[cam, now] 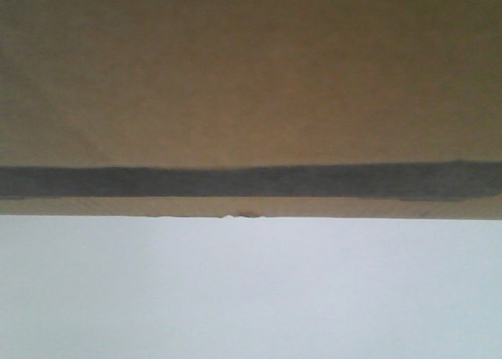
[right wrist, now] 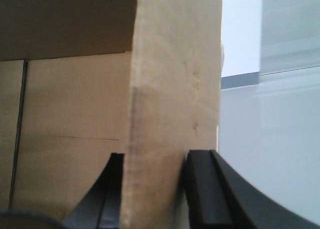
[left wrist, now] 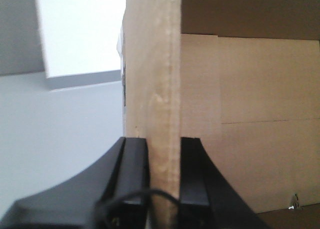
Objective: Grab box from left shelf to table start
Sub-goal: 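Carry the box with both grippers while driving toward the white table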
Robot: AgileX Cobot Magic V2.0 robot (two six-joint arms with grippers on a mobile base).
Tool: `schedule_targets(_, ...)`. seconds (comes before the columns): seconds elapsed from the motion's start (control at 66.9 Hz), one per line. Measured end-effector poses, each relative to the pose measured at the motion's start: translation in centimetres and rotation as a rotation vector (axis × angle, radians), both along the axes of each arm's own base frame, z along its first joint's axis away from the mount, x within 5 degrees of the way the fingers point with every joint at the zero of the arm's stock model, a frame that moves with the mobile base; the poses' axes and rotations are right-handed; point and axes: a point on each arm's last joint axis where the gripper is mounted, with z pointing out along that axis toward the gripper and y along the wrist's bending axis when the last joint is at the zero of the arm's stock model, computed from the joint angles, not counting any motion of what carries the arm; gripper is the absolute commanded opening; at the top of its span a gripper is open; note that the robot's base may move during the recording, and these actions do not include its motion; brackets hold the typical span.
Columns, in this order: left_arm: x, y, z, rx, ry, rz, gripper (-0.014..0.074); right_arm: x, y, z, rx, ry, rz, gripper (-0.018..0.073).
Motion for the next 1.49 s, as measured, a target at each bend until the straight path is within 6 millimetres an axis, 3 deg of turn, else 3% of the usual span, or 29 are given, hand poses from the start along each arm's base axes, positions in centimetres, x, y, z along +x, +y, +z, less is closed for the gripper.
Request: schedule_targets(1.495, 0.03, -0.01, 0.02, 0.0, -0.001, 0.0, -0.0099, 0.0, 0.0, -0.01, 0.0, 0.001, 0.0, 0.0057)
